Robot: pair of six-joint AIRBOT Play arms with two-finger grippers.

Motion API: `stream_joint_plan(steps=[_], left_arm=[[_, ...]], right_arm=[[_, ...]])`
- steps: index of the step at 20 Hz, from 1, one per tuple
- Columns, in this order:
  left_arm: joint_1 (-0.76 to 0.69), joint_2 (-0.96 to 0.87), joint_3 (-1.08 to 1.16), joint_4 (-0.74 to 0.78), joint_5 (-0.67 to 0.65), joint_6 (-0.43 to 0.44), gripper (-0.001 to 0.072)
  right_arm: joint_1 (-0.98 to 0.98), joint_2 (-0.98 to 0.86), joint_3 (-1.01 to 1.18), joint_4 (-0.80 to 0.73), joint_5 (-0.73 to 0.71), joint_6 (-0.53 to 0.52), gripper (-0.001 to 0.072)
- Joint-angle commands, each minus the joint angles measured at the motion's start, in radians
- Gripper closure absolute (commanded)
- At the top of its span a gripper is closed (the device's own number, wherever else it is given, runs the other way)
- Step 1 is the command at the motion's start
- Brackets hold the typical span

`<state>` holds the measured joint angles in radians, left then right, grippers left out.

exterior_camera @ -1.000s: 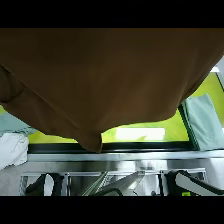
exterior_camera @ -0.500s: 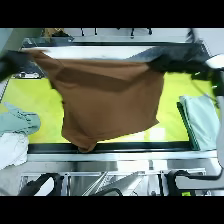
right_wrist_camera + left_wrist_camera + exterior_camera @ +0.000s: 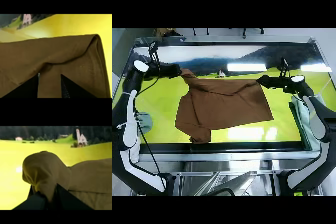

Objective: Fold the shirts.

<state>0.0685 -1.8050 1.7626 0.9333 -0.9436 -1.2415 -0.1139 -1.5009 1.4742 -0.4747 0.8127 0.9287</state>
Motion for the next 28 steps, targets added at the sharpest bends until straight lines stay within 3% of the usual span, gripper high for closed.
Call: stream_joint_plan(steps=[1,5,8,14,18,22,23,24,25,26,28], left_arm=[[0.080,-0.036,0.161,0.010,-0.286,-0.020,0.0044],[0.224,0.017,0.143,0.010,-0.556,-0.019,0.0049],[0.312,0.057,-0.067,0.009,-0.644,-0.012,0.0049],[0.332,0.116,-0.545,0.005,-0.504,0.100,0.0049],[0.263,0.117,-0.655,-0.080,-0.395,0.172,0.0050],[0.196,0.116,-0.671,-0.080,-0.304,0.191,0.0051],[0.190,0.116,-0.664,-0.080,-0.286,0.191,0.0153],[0.185,0.116,-0.654,-0.080,-0.279,0.196,0.0402],[0.186,0.116,-0.645,-0.080,-0.275,0.200,0.0628],[0.186,0.117,-0.637,-0.080,-0.275,0.201,0.0691],[0.186,0.117,-0.626,-0.079,-0.284,0.201,0.0692]], right_arm=[[-0.078,0.041,0.008,-0.024,0.104,-0.024,0.0387],[-0.211,0.114,0.007,-0.113,0.348,0.007,0.0389],[-0.273,0.121,-0.023,-0.140,0.448,0.021,0.0389],[-0.290,0.120,-0.121,-0.162,0.464,0.012,0.0391],[-0.290,0.117,-0.121,-0.171,0.464,0.014,0.0390],[-0.290,0.107,-0.121,-0.317,0.465,0.055,0.0386],[-0.290,0.101,-0.121,-0.352,0.468,0.065,0.0385],[-0.290,0.092,-0.121,-0.369,0.474,0.066,0.0378],[-0.290,0.079,-0.121,-0.370,0.480,0.067,0.0299],[-0.289,0.064,-0.121,-0.370,0.484,0.067,0.0294],[-0.287,0.025,-0.121,-0.370,0.499,0.067,0.0294]])
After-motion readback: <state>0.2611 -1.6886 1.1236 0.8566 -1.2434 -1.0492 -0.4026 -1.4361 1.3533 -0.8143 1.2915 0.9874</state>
